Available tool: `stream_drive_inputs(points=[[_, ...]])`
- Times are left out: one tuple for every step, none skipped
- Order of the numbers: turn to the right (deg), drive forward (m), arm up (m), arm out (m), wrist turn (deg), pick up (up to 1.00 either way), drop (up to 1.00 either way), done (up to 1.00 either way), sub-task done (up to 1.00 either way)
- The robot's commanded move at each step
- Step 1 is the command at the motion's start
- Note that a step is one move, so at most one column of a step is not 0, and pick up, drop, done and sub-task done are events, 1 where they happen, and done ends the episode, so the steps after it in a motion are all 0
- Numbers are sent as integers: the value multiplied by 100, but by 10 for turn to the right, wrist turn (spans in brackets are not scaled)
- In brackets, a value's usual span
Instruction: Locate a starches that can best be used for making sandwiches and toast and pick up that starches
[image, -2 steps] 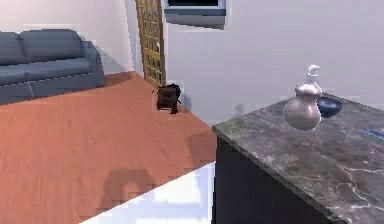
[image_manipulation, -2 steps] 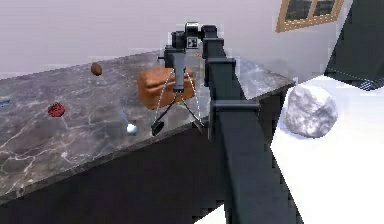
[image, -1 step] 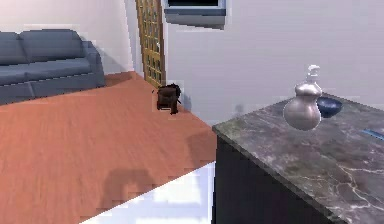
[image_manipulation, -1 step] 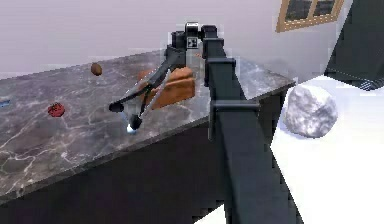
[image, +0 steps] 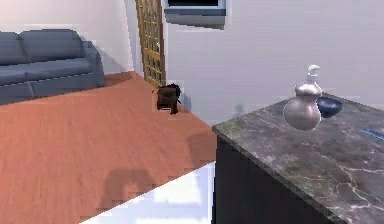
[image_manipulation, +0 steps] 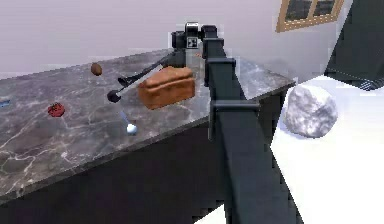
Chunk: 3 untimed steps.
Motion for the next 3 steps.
stream_drive_inputs(points=[[0,0,0,0,420,0,0,0,0],[0,0,0,0,0,100,0,0,0],[0,0,0,0,0,0,0,100,0]])
